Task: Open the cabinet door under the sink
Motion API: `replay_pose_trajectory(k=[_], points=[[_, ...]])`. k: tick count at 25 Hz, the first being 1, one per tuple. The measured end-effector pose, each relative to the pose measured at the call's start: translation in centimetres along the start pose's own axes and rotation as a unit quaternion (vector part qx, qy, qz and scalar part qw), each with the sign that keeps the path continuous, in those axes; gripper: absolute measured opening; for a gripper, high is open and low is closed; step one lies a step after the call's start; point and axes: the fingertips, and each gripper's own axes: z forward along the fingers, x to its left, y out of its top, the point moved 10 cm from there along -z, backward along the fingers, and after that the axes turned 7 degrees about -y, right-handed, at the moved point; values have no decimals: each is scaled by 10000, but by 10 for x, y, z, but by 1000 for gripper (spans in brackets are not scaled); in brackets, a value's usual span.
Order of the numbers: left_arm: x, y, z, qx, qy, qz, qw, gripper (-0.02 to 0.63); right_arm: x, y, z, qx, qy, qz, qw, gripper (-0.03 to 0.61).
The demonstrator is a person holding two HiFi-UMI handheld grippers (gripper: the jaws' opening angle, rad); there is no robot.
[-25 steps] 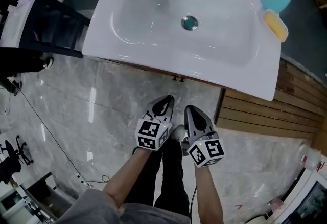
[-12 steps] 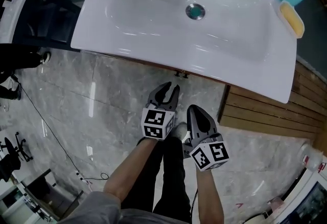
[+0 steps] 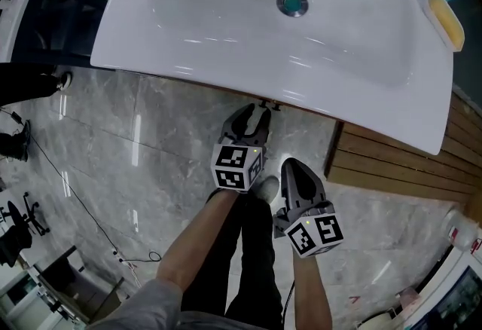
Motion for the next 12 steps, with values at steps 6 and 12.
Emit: replay_pose_trajectory(k=[6, 12], points=[[3, -1, 11, -23, 2, -4, 10000, 135, -4, -1, 0, -4, 27, -25, 10000, 11], [2, -4, 16, -144, 55, 45, 9999, 91, -8, -7, -3, 39, 8, 15, 10000, 11]])
